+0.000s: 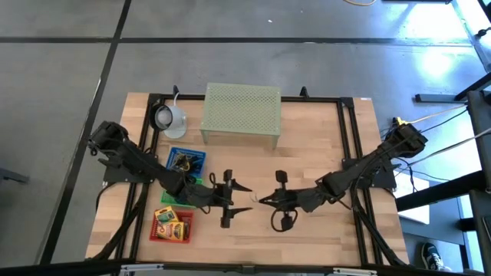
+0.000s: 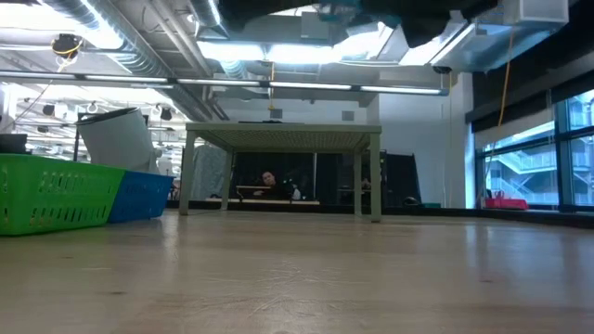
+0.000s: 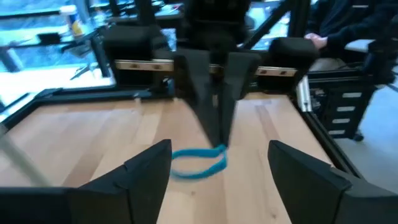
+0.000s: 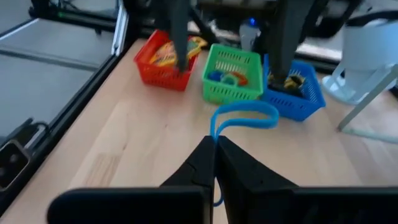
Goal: Pick & Place Office Desk Supplies
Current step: Put the blue rubber band into the blue bin
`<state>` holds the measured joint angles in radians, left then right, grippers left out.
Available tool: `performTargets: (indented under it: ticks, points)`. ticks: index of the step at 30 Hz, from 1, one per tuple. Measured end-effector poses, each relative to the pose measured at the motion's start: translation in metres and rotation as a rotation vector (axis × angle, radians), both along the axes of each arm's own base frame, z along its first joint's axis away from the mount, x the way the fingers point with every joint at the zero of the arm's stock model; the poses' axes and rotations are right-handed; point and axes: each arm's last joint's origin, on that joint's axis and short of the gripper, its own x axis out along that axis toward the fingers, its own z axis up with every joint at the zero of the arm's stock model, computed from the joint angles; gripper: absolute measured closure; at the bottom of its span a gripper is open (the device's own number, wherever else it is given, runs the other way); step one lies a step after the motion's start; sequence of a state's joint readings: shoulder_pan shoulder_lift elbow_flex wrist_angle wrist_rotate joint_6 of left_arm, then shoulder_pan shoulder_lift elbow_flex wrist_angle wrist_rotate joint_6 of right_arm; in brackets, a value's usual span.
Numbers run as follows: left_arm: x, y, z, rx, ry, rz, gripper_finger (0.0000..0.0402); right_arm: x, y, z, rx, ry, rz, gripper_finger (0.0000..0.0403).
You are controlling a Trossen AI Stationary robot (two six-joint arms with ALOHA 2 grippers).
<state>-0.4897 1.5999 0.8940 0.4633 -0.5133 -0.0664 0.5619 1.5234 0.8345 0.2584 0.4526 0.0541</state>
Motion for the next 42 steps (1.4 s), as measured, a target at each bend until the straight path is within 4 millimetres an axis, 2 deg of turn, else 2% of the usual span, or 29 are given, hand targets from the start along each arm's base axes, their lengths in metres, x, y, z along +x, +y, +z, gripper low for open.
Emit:
performTargets:
  ticks: [4,9,18,24,34,42]
  points:
    - [0.009,-0.005,-0.013,0.042,-0.016,-0.048,0.0137,0.004,-0.004,0.003,0.003,-0.034,-0.01,0.039]
    - [0.017,-0.005,-0.024,0.091,-0.046,-0.004,0.0137,0.007,-0.008,0.004,0.021,-0.028,0.017,0.039]
    - [0.017,-0.006,-0.027,0.171,-0.046,0.095,0.0155,0.007,-0.008,0.005,0.034,-0.03,0.04,0.039]
    - [0.016,-0.007,-0.028,0.178,-0.04,0.107,0.0219,0.007,-0.008,0.005,0.034,-0.03,0.041,0.039]
    - [0.014,-0.013,-0.027,0.221,-0.043,0.066,0.0384,0.007,-0.008,0.005,0.034,-0.029,0.04,0.039]
    - [0.014,-0.014,-0.027,0.223,-0.048,0.003,0.04,0.007,-0.008,0.005,0.041,-0.028,0.042,0.039]
